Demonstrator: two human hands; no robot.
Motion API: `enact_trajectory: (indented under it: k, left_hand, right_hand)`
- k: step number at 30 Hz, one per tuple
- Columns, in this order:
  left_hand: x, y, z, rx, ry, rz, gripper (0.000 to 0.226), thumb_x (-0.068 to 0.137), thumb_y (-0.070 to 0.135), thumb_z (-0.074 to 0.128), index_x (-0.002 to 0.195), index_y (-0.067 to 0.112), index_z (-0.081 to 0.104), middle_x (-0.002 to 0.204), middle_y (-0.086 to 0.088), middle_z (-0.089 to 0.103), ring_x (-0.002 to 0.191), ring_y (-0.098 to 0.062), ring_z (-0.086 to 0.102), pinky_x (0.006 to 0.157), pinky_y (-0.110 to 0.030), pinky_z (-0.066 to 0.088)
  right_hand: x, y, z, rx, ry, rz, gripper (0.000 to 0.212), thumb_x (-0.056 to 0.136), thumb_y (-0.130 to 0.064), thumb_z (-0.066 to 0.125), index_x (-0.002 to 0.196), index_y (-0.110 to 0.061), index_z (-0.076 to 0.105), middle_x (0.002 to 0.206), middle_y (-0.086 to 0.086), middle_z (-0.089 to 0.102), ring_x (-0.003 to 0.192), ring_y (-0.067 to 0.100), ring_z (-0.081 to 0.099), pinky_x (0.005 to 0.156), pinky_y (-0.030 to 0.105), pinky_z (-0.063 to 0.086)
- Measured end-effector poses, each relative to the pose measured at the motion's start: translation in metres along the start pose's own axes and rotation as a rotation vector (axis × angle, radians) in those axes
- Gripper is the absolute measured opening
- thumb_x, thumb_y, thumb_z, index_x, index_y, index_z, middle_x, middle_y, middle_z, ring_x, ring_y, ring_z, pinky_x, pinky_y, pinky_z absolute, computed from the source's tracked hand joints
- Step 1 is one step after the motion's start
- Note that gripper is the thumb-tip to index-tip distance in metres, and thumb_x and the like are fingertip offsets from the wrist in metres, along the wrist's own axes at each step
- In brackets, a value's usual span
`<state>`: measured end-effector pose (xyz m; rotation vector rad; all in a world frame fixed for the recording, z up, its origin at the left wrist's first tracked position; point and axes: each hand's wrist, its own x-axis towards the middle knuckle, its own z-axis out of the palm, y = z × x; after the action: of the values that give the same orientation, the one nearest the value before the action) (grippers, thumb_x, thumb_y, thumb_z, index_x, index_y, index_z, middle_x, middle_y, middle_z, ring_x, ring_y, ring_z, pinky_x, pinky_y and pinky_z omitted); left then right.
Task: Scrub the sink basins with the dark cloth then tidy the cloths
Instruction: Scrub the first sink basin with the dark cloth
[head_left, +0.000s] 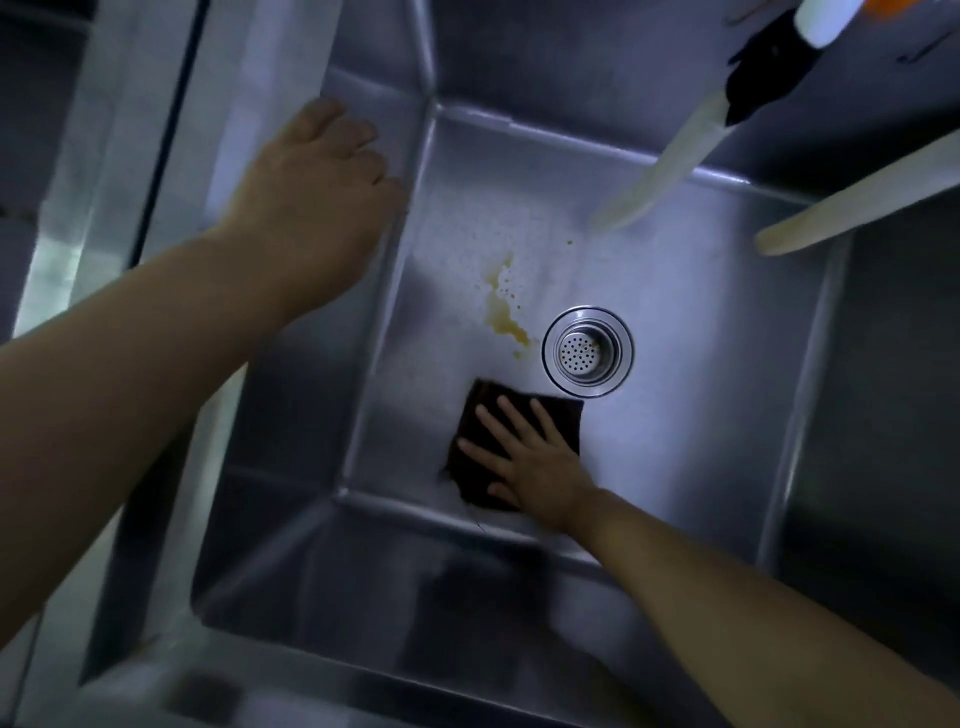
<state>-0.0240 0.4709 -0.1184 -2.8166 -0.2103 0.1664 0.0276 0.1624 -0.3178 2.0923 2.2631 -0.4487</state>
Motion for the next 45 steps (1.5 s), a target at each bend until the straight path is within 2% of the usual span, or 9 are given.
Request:
enact_trajectory:
  k: [8,11,15,19,24,26,34,39,45]
  left_hand:
    - [0.0,-0.01,0.006,-0.219,0.137,-0.014,0.019,0.071,0.002,0.055,0.079,0.007,0.073,0.076,-0.012,0.07,0.097,-0.035,0.062,0.1,-0.04,0.029]
    - [-0.001,-0.011,0.007,-0.308,0.155,-0.02,0.022,0.063,-0.007,0.065,0.078,0.007,0.072,0.074,-0.01,0.069,0.096,-0.036,0.061,0.095,-0.039,0.033]
    - [-0.001,-0.013,0.01,-0.31,0.173,-0.03,0.03,0.055,-0.014,0.069,0.076,0.007,0.072,0.071,-0.01,0.067,0.094,-0.036,0.061,0.092,-0.038,0.035]
    - [-0.001,-0.012,0.012,-0.321,0.18,-0.037,0.027,0.056,-0.014,0.066,0.074,0.007,0.07,0.072,-0.011,0.066,0.093,-0.035,0.06,0.091,-0.038,0.035]
    - [0.0,-0.013,0.012,-0.315,0.19,-0.054,0.025,0.053,-0.014,0.062,0.068,0.004,0.068,0.066,-0.013,0.064,0.084,-0.036,0.061,0.087,-0.036,0.033]
    - [-0.001,-0.012,0.012,-0.323,0.195,-0.07,0.024,0.055,-0.015,0.061,0.068,0.005,0.068,0.065,-0.012,0.064,0.084,-0.036,0.061,0.087,-0.036,0.033]
    - [-0.007,-0.011,0.005,-0.379,0.32,-0.253,0.023,0.064,-0.009,0.054,0.076,0.004,0.068,0.079,-0.014,0.066,0.092,-0.036,0.059,0.085,-0.039,0.04]
    - [0.005,-0.029,0.0,-0.377,0.301,-0.327,0.039,0.068,-0.004,0.049,0.104,0.0,0.063,0.119,-0.019,0.058,0.107,-0.04,0.05,0.087,-0.045,0.041]
    - [0.018,-0.053,0.004,-0.313,0.241,-0.315,0.044,0.079,0.012,0.048,0.12,-0.001,0.057,0.129,-0.019,0.053,0.114,-0.039,0.047,0.096,-0.045,0.038]
  right_hand:
    - [0.103,0.101,-0.039,-0.046,-0.003,0.281,0.061,0.089,-0.054,0.027,0.146,-0.033,0.029,0.154,0.012,0.025,0.142,0.037,0.019,0.112,0.056,0.011]
    - [0.13,0.142,-0.053,-0.071,0.01,0.375,0.061,0.091,-0.054,0.031,0.147,-0.03,0.028,0.154,0.016,0.023,0.141,0.041,0.018,0.109,0.061,0.017]
    - [0.157,0.17,-0.067,-0.061,-0.027,0.491,0.067,0.095,-0.05,0.038,0.151,-0.027,0.01,0.158,0.015,0.001,0.144,0.039,-0.002,0.113,0.054,-0.004]
    - [0.164,0.153,-0.071,0.045,-0.003,0.639,0.077,0.095,-0.049,0.039,0.151,-0.012,0.001,0.158,0.016,-0.003,0.145,0.037,-0.007,0.114,0.053,-0.006]
    - [0.137,0.076,-0.051,-0.034,-0.048,0.511,0.078,0.087,-0.054,0.033,0.147,-0.004,0.026,0.152,0.025,0.022,0.141,0.043,0.018,0.111,0.06,0.012]
    - [0.116,0.04,-0.038,-0.055,-0.054,0.427,0.078,0.083,-0.055,0.048,0.144,-0.008,0.034,0.15,0.022,0.029,0.139,0.042,0.025,0.109,0.06,0.017]
    - [0.05,-0.061,-0.012,-0.052,-0.088,0.092,0.096,0.062,-0.056,0.072,0.142,-0.022,0.031,0.148,0.011,0.04,0.137,0.034,0.022,0.11,0.059,0.021]
    - [0.06,-0.051,-0.01,-0.066,-0.101,-0.074,0.091,0.067,-0.061,0.067,0.143,-0.028,0.031,0.149,0.004,0.038,0.139,0.03,0.029,0.11,0.054,0.016]
    - [0.117,0.013,-0.03,-0.041,-0.065,0.004,0.082,0.074,-0.055,0.067,0.144,-0.026,0.037,0.151,0.005,0.035,0.14,0.031,0.027,0.112,0.052,0.008]
